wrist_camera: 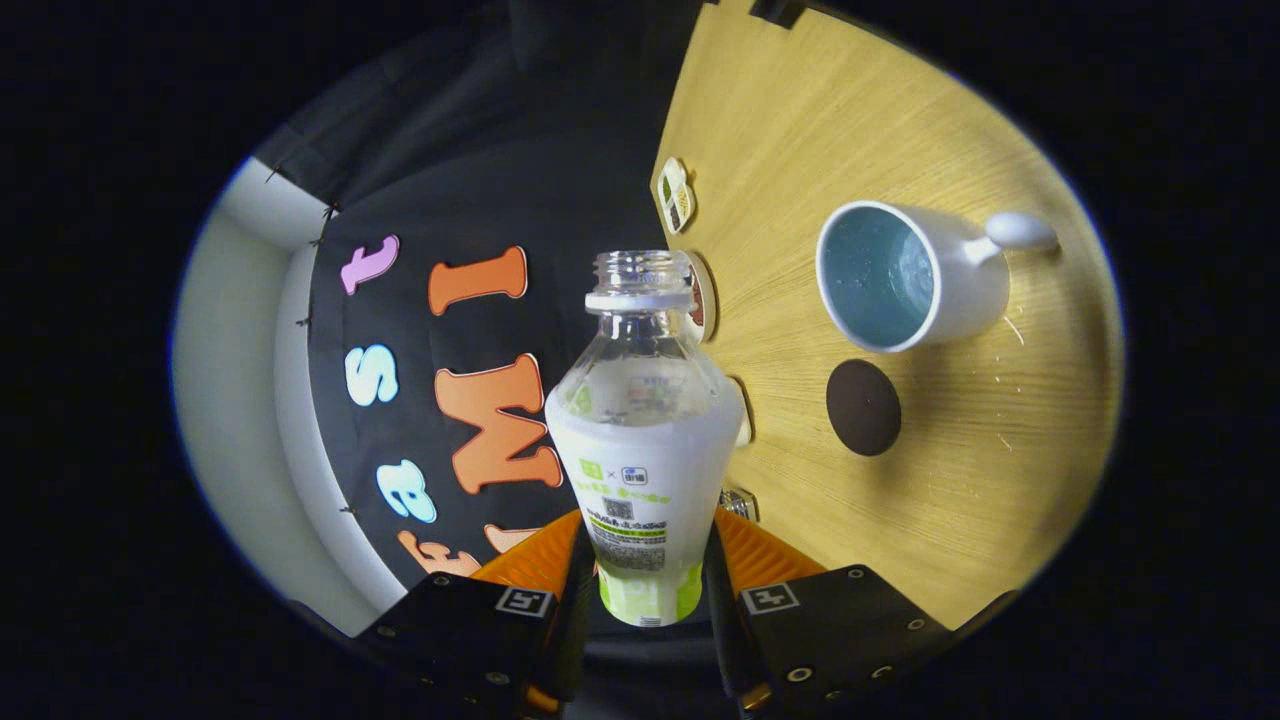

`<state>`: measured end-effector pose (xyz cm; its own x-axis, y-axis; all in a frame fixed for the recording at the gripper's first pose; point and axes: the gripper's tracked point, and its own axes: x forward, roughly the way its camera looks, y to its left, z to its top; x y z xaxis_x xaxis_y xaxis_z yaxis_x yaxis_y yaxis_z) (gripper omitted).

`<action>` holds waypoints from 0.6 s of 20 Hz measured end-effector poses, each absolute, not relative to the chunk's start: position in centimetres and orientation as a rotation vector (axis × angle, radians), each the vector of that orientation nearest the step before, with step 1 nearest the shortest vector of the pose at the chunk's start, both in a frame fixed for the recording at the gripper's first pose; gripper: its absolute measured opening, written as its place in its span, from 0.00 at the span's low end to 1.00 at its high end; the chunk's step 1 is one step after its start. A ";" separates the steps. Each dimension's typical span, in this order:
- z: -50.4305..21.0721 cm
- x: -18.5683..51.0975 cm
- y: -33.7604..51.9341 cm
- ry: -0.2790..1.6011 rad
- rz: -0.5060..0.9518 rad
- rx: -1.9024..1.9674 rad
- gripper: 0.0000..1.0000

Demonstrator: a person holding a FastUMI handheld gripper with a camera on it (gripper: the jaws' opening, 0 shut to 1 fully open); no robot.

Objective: Take the bottle from table, then pour the juice into the cup, finally place the bottle on the coaster

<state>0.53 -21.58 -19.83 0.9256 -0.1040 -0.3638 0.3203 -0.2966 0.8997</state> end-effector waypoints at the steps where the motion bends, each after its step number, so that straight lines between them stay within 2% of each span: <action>1: -19.9 0.7 -21.6 0.172 -0.421 1.790 0.54; 12: -19.6 1.8 -23.1 0.274 -0.404 1.290 0.54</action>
<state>1.77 -23.09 -19.56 0.8986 -0.1373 -0.4167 0.4380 0.2227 0.8710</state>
